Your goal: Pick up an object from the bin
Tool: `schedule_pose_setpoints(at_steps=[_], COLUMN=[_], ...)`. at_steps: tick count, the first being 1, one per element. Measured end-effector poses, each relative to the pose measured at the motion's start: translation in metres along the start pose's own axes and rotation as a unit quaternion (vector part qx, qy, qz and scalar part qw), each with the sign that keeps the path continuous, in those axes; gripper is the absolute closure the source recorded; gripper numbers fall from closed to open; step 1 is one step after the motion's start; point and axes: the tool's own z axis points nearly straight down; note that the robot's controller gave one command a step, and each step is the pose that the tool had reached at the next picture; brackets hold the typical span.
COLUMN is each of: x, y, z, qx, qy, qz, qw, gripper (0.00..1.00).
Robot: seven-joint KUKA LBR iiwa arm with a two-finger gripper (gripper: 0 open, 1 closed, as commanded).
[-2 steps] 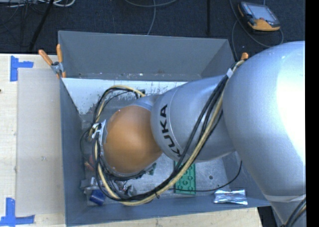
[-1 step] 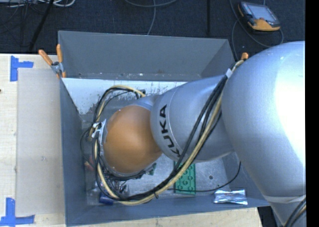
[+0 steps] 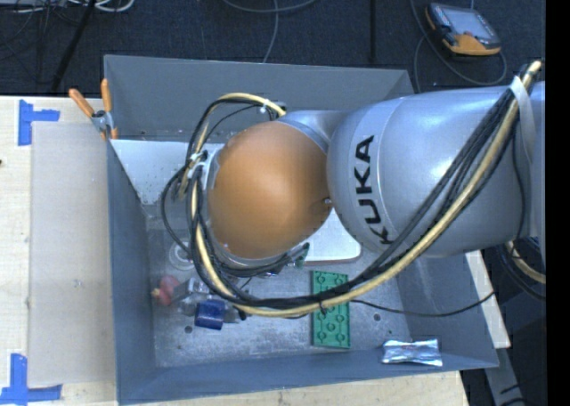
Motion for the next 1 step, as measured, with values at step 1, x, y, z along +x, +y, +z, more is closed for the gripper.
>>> schedule_pose_setpoints(at_steps=[1], x=[-0.0021], y=[-0.001], z=[-0.0579], qx=[-0.001], qy=[0.0003], qz=[0.02], qw=[0.9998], gripper=[1.0])
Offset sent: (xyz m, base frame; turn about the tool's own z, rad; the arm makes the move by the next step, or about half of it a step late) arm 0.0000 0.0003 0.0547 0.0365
